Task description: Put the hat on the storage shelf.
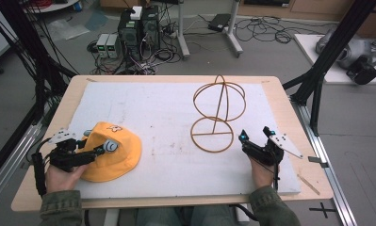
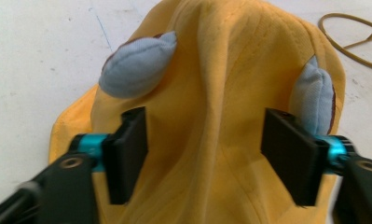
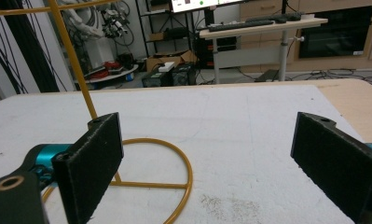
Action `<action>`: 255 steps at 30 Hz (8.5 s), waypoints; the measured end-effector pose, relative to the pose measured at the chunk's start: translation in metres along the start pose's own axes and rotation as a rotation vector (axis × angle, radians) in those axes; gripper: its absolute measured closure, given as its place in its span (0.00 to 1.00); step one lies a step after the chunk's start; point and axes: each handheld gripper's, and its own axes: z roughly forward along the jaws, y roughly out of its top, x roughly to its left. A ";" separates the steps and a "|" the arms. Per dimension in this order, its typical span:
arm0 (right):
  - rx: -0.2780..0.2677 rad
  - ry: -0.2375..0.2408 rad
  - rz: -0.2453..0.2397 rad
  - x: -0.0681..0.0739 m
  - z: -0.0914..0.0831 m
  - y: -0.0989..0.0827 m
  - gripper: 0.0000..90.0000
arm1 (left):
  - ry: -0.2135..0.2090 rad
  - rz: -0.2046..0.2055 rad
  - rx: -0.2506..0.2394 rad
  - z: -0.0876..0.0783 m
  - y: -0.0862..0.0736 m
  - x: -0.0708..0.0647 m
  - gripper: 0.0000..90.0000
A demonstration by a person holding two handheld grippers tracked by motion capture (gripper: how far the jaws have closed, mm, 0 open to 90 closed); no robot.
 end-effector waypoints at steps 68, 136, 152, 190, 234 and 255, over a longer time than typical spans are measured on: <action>0.011 0.016 -0.023 0.005 0.001 -0.004 0.10 | -0.192 0.100 -0.873 -0.032 0.101 -0.077 0.98; 0.004 0.020 -0.029 -0.001 -0.003 -0.005 0.10 | -0.623 0.392 -0.170 0.118 0.266 -0.218 0.17; 0.006 0.022 -0.035 0.000 -0.003 -0.006 0.10 | -0.348 0.349 -0.618 0.025 0.252 -0.172 0.13; -0.007 -0.014 -0.030 0.004 -0.004 -0.007 0.10 | 0.372 -0.024 -0.668 0.003 0.000 -0.034 0.15; -0.010 -0.020 -0.026 0.003 -0.005 -0.008 0.10 | 0.368 -0.036 -0.599 0.021 -0.016 -0.027 0.17; -0.005 -0.017 -0.028 0.005 -0.004 -0.008 0.10 | 0.352 -0.050 -0.607 0.016 -0.018 -0.026 0.17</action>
